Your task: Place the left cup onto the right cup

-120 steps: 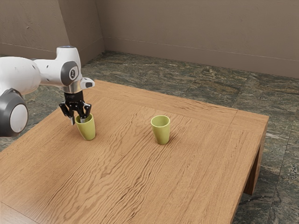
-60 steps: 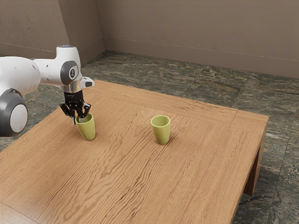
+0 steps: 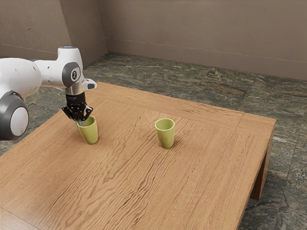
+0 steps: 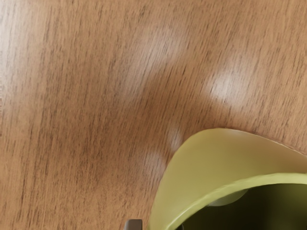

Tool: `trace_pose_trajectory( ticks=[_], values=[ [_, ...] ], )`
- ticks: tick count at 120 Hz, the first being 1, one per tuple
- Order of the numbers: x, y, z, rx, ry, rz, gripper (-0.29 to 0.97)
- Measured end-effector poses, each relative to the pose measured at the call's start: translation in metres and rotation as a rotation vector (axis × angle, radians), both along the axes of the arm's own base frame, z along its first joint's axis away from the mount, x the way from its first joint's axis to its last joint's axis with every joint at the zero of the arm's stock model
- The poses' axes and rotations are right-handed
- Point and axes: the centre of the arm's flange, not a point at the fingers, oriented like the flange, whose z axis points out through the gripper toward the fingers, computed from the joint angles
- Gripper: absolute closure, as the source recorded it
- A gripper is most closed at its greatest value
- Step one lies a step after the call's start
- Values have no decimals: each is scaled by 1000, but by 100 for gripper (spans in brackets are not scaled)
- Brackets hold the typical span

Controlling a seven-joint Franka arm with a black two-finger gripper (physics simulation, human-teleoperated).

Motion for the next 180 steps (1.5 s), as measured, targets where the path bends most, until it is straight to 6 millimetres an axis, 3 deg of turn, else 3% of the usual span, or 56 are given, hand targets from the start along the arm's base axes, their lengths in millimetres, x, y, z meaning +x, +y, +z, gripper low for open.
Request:
trace_pose_trajectory(
  ticks=[40,80,108,180],
  values=[
    [0,-2,1,1,1,-4,77],
    [0,-6,19,5,-13,-12,79],
    [0,-12,48,12,-47,-20,79],
    [-4,-56,121,17,-103,-85,79]
  ],
)
